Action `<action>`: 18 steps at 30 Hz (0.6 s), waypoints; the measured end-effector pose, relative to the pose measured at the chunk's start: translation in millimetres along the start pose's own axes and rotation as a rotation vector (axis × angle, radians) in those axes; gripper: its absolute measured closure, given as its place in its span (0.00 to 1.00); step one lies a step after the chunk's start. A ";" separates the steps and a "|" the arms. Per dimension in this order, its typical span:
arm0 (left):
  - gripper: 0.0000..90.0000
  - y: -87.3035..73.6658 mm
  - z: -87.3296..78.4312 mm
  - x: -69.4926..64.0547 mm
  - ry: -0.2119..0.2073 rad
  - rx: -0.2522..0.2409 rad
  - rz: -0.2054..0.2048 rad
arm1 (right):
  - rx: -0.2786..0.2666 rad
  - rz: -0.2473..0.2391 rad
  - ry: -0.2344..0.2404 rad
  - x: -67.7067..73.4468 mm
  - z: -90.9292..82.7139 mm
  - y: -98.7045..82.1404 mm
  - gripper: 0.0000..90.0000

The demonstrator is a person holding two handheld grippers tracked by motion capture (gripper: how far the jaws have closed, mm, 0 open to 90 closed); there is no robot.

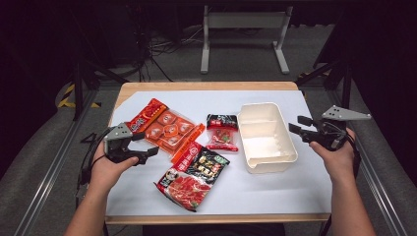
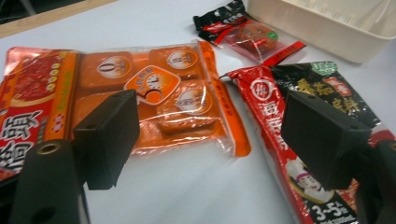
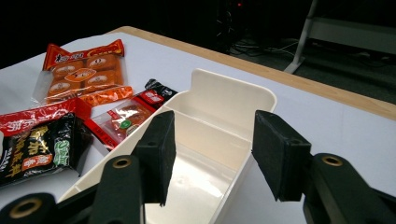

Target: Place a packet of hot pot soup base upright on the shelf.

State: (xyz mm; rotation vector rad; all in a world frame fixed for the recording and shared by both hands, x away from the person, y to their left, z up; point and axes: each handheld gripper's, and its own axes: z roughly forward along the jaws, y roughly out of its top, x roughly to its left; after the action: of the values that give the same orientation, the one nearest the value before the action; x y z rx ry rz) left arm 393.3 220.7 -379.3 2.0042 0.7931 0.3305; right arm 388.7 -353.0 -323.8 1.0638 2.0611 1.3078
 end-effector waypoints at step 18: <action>0.18 44.9 41.2 -26.6 -0.115 -0.024 0.067 | -0.006 0.026 -0.049 0.2 -18.4 -5.1 0.54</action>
State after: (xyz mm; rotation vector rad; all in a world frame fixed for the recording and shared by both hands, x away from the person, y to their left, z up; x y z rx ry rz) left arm 412.5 159.5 -361.6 2.0108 0.6484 0.2599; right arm 373.4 -363.9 -320.5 1.1131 2.0128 1.2866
